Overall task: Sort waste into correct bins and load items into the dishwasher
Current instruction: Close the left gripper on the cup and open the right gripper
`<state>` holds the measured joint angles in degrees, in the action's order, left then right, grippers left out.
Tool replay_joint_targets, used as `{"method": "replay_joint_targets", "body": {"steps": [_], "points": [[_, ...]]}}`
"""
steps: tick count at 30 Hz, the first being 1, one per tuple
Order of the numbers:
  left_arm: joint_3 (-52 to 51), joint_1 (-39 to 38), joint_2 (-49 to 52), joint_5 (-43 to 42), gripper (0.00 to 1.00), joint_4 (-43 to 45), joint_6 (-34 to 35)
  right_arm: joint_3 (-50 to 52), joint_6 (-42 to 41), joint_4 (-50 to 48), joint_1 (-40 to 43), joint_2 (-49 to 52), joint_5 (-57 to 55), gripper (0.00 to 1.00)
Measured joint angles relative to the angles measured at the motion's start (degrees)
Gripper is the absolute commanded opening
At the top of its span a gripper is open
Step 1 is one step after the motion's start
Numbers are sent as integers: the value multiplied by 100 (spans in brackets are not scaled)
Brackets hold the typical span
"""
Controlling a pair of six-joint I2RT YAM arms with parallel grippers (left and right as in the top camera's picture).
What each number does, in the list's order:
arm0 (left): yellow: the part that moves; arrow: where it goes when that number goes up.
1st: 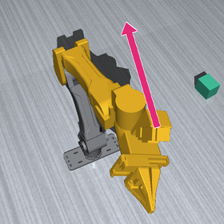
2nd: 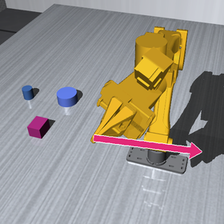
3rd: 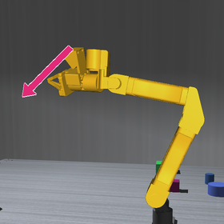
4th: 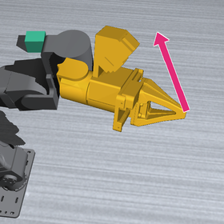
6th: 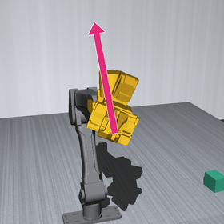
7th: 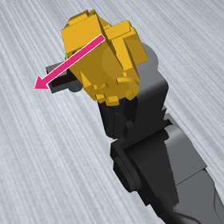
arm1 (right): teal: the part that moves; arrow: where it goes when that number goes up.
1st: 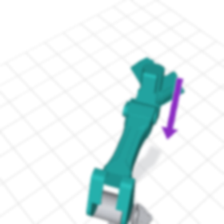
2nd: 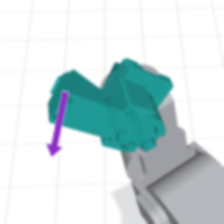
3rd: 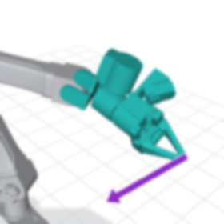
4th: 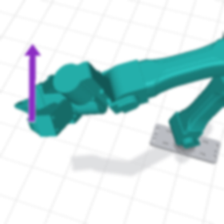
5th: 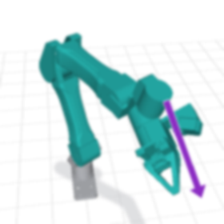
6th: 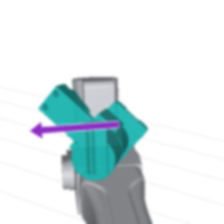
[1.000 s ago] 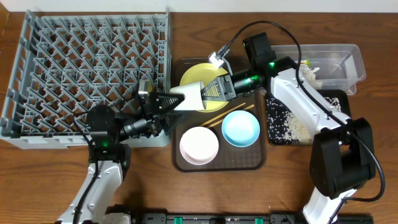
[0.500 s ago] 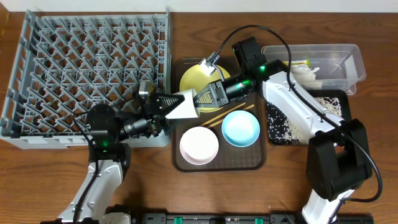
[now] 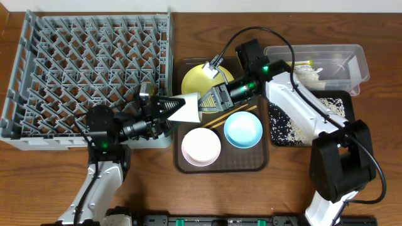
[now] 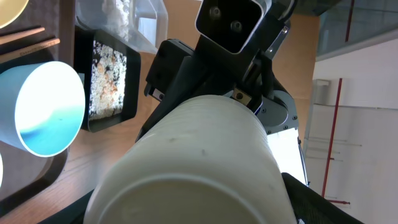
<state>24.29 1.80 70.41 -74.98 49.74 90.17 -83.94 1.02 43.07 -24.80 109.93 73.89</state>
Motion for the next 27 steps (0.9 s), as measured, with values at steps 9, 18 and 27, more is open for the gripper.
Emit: {"method": "replay_joint_targets", "body": {"steps": [9, 18, 27], "points": [[0, 7, 0, 35, 45, 0, 0, 0, 170, 68, 0, 0, -17, 20], [0, 35, 0, 208, 37, 17, -22, 0, 286, 92, 2, 0, -129, 55], [0, 44, 0, 238, 37, 17, -411, 0, 321, 107, 240, 0, -221, 92]]}}
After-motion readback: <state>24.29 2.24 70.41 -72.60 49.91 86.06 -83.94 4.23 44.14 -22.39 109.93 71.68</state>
